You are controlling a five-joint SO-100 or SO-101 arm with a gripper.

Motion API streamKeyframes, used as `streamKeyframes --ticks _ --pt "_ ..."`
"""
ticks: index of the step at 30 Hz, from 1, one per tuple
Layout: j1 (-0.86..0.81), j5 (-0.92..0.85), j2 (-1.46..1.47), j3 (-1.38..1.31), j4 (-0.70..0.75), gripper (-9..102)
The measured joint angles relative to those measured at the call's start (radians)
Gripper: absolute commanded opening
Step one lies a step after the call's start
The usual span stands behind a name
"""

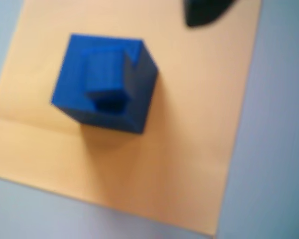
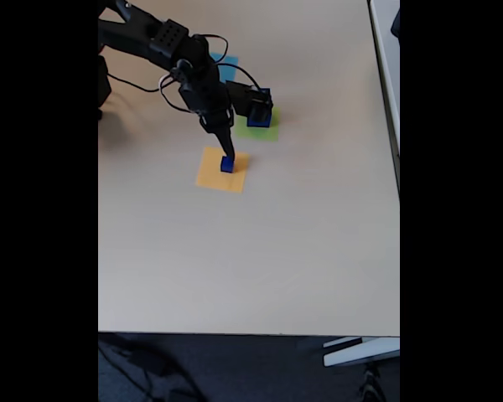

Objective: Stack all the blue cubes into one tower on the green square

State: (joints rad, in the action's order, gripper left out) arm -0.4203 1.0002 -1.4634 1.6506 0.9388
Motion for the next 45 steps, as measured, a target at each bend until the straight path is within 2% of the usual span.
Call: streamKeyframes --ticks 25,45 --pt "-0.026 0.008 0.015 0.170 -0.221 23" --pt "-0.029 0.018 0.031 0.193 -0.267 14"
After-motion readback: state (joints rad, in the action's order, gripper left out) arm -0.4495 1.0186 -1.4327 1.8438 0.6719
